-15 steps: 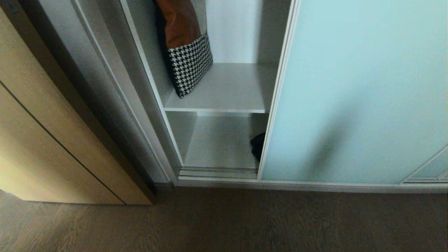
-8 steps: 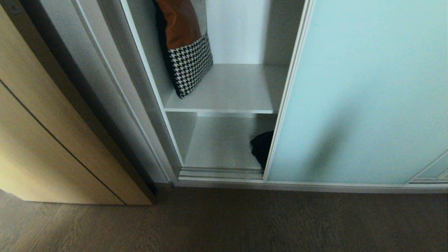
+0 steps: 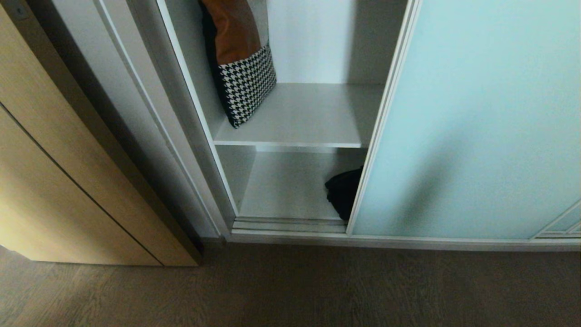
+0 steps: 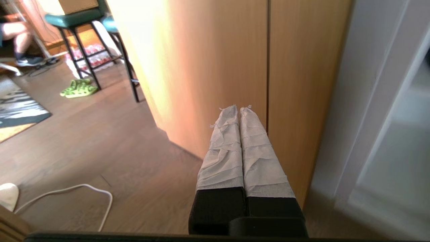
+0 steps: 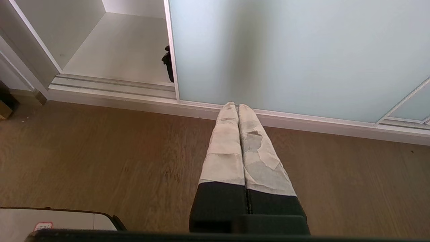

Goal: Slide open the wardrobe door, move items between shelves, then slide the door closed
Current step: Open the door

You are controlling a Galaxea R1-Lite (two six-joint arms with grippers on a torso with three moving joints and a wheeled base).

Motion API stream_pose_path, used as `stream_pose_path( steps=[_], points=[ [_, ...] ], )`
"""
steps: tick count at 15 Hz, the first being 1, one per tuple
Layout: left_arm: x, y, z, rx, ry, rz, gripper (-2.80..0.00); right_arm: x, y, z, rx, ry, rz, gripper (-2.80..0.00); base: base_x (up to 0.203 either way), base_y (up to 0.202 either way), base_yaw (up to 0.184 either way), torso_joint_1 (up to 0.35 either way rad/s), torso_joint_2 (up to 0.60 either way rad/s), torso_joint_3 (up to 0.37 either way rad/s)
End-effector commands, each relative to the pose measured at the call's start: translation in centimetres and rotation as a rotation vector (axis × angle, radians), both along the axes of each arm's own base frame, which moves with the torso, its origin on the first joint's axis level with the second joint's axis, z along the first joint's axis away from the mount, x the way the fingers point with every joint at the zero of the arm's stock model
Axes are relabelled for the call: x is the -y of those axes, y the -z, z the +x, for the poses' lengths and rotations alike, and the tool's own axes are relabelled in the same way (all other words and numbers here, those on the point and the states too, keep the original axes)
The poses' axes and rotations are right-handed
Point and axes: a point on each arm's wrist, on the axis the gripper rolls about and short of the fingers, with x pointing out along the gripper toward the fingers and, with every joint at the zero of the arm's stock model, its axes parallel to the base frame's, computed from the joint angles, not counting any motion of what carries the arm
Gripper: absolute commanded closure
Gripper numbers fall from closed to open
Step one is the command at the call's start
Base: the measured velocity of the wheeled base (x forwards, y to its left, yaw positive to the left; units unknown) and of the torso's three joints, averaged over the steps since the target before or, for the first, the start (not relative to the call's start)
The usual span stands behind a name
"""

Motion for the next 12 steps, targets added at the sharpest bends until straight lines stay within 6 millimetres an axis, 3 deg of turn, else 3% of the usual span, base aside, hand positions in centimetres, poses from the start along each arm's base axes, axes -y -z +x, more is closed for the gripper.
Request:
stream_pose_path(
  steps=[1,4,7,12],
  points=[
    [0.3,3.7,-0.4,-0.016,0.132,0.047,0.00,0.0,0.0,0.0,-0.002,0.000,0.000,0.00,0.000,0.000,0.000,0.000,0.00,0.000],
    [0.8,8.4,0.6,-0.116,0.372,0.100,0.00,0.0,0.0,0.0,-0.001,0.000,0.000,0.00,0.000,0.000,0.000,0.000,0.00,0.000],
    [1.4,9.8,0.8,-0.173,0.650,-0.066,0.00,0.0,0.0,0.0,-0.001,0.000,0.000,0.00,0.000,0.000,0.000,0.000,0.00,0.000],
    [1.3,10.1,0.7,-0.249,0.628,-0.012,0.00,0.0,0.0,0.0,-0.001,0.000,0.000,0.00,0.000,0.000,0.000,0.000,0.00,0.000]
  ],
)
